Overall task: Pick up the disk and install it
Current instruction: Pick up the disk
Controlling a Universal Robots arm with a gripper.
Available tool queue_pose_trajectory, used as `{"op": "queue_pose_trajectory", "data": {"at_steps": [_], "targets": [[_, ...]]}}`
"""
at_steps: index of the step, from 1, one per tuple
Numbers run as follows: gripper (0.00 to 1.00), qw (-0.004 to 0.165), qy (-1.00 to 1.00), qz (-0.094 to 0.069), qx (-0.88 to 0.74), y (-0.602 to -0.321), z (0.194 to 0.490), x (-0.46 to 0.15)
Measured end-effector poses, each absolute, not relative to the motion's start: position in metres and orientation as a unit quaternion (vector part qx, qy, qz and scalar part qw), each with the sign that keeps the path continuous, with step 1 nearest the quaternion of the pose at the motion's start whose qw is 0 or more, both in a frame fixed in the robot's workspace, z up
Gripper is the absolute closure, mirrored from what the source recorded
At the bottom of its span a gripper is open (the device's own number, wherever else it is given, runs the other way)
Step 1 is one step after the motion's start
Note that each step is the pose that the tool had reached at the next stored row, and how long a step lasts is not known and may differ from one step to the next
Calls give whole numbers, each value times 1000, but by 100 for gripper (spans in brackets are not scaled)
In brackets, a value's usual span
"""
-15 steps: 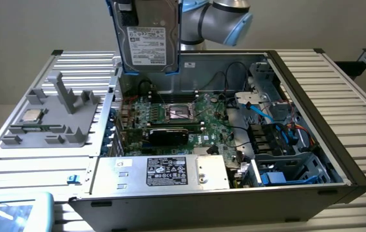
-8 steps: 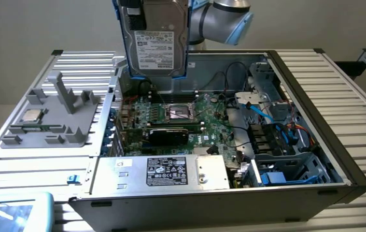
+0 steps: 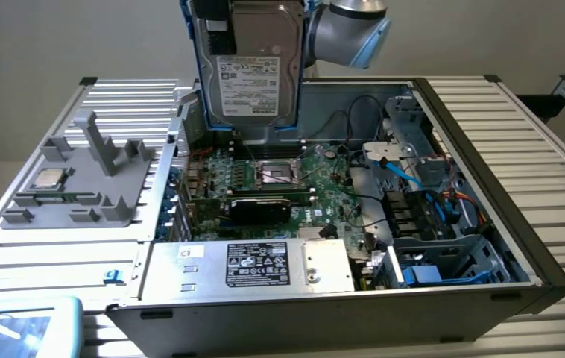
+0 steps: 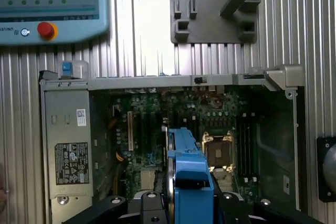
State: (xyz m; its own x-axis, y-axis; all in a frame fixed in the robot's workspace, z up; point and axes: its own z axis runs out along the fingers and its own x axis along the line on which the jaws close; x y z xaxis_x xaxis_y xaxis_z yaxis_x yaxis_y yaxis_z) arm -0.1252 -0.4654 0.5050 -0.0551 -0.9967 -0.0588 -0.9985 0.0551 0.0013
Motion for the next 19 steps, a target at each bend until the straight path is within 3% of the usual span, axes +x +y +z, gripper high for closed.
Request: {"op": "queue_pose_trajectory", "data": {"at_steps": [19], "targets": [[63, 18, 726, 24, -687, -508, 508, -63]]}}
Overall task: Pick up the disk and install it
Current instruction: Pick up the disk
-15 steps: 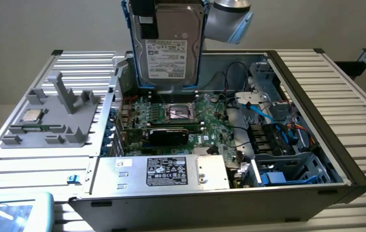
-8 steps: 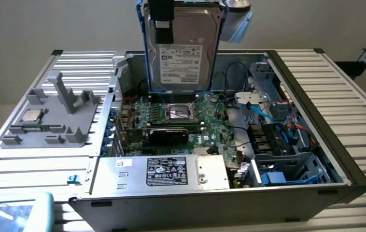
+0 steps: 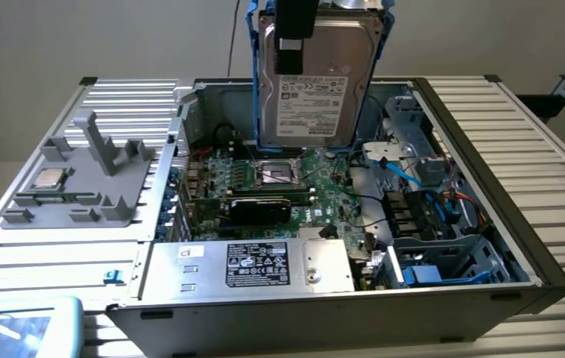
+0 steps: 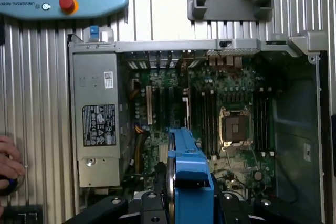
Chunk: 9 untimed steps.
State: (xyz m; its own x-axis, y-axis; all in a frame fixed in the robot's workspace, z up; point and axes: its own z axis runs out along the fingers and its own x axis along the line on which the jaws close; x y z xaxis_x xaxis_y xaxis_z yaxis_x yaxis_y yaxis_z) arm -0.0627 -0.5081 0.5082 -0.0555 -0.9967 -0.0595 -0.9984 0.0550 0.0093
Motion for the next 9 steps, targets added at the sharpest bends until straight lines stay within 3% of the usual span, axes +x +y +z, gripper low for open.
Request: {"op": "queue_pose_trajectory", "data": {"at_steps": [9], "targets": [[63, 15, 726, 27, -687, -529, 512, -31]]}}
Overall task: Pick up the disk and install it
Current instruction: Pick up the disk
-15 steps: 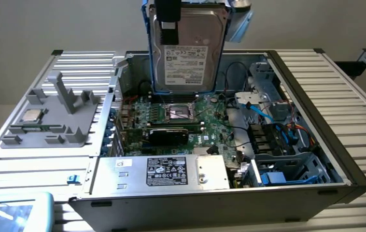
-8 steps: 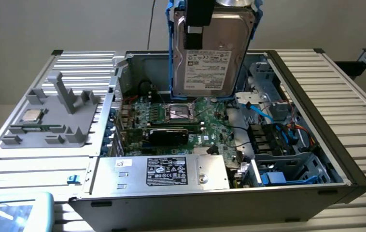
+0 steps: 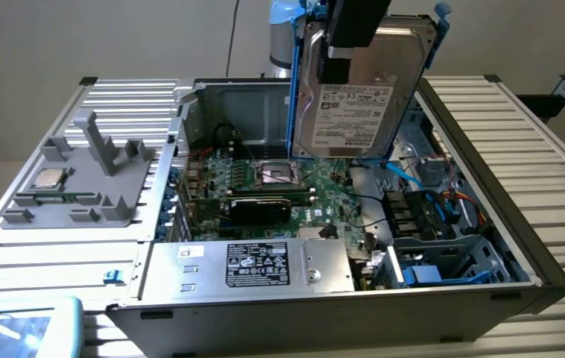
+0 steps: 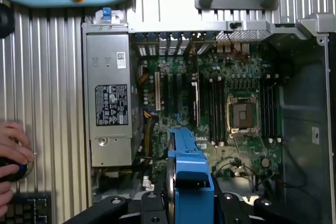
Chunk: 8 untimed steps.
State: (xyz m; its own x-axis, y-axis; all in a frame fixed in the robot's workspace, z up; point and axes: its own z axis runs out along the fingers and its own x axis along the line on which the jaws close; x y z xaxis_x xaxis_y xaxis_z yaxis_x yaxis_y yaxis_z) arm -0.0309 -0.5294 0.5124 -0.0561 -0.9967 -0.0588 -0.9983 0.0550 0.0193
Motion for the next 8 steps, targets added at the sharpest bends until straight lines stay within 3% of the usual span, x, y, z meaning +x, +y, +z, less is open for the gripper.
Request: {"op": "queue_pose_trajectory", "data": {"at_steps": [8], "targets": [[63, 7, 726, 28, -687, -546, 519, -5]]}}
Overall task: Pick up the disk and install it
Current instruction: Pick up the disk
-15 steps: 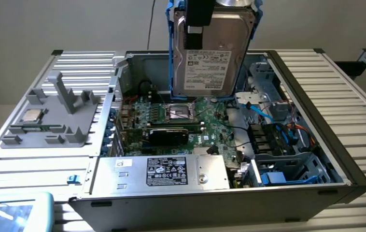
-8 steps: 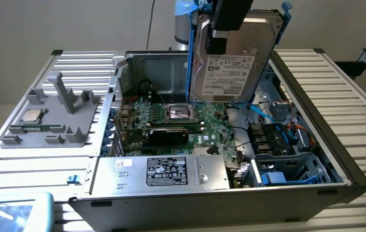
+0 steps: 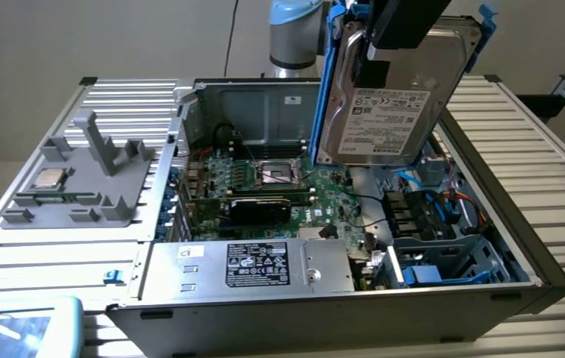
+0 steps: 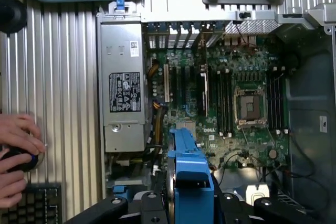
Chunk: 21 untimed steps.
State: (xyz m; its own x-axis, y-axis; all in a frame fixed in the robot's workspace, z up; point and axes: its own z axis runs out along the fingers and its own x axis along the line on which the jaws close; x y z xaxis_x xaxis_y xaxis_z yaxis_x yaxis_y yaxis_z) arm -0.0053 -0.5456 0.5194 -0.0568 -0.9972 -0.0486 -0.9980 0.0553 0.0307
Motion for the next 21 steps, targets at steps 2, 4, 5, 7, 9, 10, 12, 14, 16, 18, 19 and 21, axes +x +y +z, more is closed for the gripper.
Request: {"op": "queue_pose_trajectory", "data": {"at_steps": [2, 4, 5, 7, 9, 10, 12, 14, 16, 18, 19, 21], "targets": [[63, 4, 726, 27, -687, -549, 520, 1], [63, 2, 727, 25, -687, -552, 521, 8], [63, 1, 727, 25, -687, -553, 522, 10], [63, 0, 727, 24, -687, -557, 522, 16], [63, -1, 727, 23, -687, -561, 522, 21], [63, -1, 727, 23, -687, -563, 522, 24], [63, -2, 727, 22, -687, -567, 522, 30], [63, -2, 727, 22, -687, -571, 522, 36], [63, -2, 727, 22, -687, -575, 523, 42], [63, -2, 727, 22, -687, -579, 523, 49], [63, -2, 727, 22, -687, -581, 523, 52], [63, -2, 727, 22, -687, -583, 523, 59]]}}
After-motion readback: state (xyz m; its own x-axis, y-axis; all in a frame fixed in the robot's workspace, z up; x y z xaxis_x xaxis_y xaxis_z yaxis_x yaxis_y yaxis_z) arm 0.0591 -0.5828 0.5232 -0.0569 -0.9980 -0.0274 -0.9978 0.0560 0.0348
